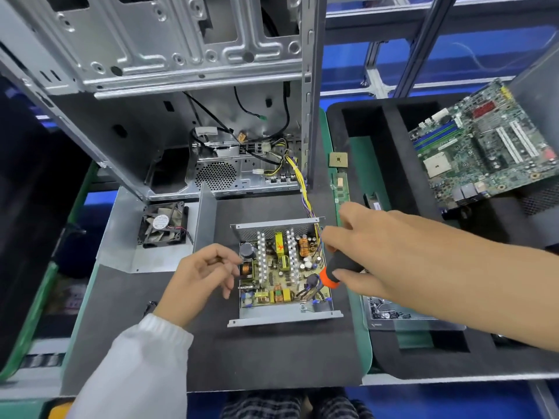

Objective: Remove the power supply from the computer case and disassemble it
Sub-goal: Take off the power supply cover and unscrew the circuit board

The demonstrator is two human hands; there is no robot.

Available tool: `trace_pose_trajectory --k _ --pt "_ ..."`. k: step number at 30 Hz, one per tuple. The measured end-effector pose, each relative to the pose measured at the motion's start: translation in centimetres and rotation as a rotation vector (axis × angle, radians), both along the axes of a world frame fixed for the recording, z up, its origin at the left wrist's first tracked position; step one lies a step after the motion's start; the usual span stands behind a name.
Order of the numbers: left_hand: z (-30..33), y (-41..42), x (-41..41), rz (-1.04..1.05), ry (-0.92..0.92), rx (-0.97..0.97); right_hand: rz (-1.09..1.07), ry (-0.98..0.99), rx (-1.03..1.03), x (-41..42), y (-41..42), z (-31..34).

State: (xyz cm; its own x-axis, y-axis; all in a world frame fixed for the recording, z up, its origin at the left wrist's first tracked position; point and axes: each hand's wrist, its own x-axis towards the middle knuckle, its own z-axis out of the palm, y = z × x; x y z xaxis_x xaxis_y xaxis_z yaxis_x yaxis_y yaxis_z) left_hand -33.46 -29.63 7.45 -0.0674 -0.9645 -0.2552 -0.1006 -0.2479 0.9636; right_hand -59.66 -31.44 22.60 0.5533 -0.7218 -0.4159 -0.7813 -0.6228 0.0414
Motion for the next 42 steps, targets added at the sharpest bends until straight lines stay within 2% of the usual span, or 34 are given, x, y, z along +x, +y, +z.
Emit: trace_pose_trajectory --k 7,15,17,20,23,26,29,31,33,35,37,39,40,42 --pt "-0.6 -0.2 -0.8 -0.021 -0.007 0.055 0.016 0.023 0.012 0.4 0.0 -1.0" --pt "-0.1 -0.3 -1.0 0.009 0.17 0.123 0.005 -0.01 0.022 0.6 0.3 -0.9" --pt "0.5 -0.3 -1.0 -0.041 0.105 0.075 0.016 0.006 -0.004 0.9 0.3 -1.3" --pt "1.8 -0.1 -1.7 -0.229 -0.086 -0.087 0.075 0.041 -0.056 1.9 0.1 -1.7" --pt "2.8 0.2 -3.3 -0.448 -0.078 -0.16 0.126 0.077 -0.035 2.9 0.1 -1.7" --pt "2.9 0.0 -5.2 -0.576 -0.089 -0.193 0.23 0.124 -0.033 3.6 0.5 -1.7" --pt "2.6 0.0 -6.0 -0.575 -0.037 -0.191 0.287 0.101 -0.083 4.1 0.4 -1.5" --pt "2.0 0.2 -6.1 -0.533 -0.033 -0.191 0.443 0.052 -0.139 4.2 0.4 -1.4" --pt "1.7 0.5 -6.4 -0.459 -0.127 -0.261 0.614 -0.043 -0.232 4.3 0.7 -1.7" --pt "1.5 0.5 -6.7 -0.392 -0.177 -0.389 0.673 -0.092 -0.233 4.7 0.7 -1.4" --pt "1.2 0.5 -6.5 -0.446 -0.113 -0.307 0.599 0.012 -0.068 4.5 0.2 -0.8" --pt "1.3 0.3 -6.6 -0.476 -0.056 -0.245 0.362 0.023 0.01 4.3 -0.9 0.0" --pt "1.1 0.2 -6.5 -0.507 -0.055 -0.227 0.293 0.014 -0.056 4.3 -1.1 -0.2" --pt "1.2 -0.2 -6.9 -0.575 -0.042 -0.222 0.29 0.056 -0.196 4.7 -0.9 -1.1"
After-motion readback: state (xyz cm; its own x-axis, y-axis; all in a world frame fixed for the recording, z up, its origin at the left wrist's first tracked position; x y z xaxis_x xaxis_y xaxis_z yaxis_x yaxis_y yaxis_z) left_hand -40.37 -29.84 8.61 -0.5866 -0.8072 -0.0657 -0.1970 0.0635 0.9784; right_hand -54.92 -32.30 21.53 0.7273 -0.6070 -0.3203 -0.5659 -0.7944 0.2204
